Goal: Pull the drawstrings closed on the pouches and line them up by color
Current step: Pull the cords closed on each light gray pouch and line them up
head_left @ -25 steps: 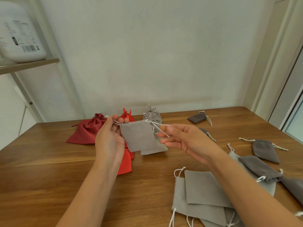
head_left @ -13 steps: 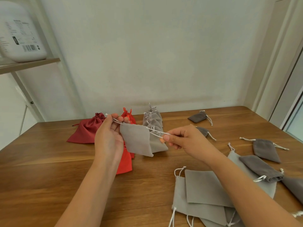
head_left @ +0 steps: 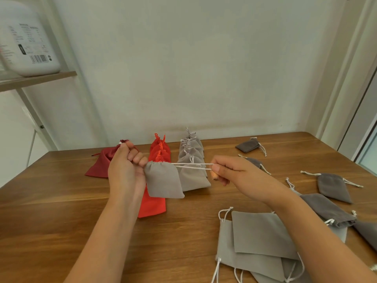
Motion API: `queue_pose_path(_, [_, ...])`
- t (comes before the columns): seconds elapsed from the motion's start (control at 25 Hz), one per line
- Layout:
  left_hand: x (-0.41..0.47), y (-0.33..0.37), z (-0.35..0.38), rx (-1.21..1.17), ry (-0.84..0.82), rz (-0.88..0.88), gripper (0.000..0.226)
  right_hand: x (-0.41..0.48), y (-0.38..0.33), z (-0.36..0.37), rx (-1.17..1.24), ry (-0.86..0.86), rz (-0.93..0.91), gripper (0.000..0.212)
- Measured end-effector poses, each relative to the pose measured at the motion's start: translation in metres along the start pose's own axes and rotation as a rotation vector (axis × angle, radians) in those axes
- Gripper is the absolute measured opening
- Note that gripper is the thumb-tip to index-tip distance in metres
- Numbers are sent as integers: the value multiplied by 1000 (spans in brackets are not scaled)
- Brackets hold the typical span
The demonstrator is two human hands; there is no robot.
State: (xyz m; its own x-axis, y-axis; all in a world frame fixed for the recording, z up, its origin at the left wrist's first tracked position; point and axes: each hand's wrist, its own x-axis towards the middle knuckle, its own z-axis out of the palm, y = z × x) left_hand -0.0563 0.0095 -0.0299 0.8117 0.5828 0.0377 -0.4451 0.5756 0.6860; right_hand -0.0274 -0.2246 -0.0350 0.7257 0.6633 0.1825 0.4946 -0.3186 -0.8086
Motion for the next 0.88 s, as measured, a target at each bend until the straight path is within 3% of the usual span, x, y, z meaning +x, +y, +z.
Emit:
queue_pose_path(0.04, [-1,1,1,100,-14,19,31,-1,-2,0,15,-28,16,28])
queue_pose_path(0.12, [-11,4,6,517,-134,116,33,-4,-8,-1,66,-49,35,31])
queue_pose_path(0.2, [-28,0,14,944,-370,141,33,-4,-11,-2,101,-15,37,33])
queue_pose_path(0.28, [-44,-8,20,1108,-597,68,28,-4,-12,-1,66,2,28,33])
queue_pose_path(0.4, [-52,-16,23,1087,-763,-48,23,-3,-13,5,7,-11,-1,41])
queue_pose_path(0.52, [-49,-23,20,1040,-809,-107,17,0,-7,6,-16,20,-27,29])
queue_pose_path(0.72, [-48,-30,20,906,-604,22,17,8,-3,10,418,284,-44,18])
queue_pose_path(0.88, [-47,-31,20,875,-575,51,17,12,6,21,580,249,10,34])
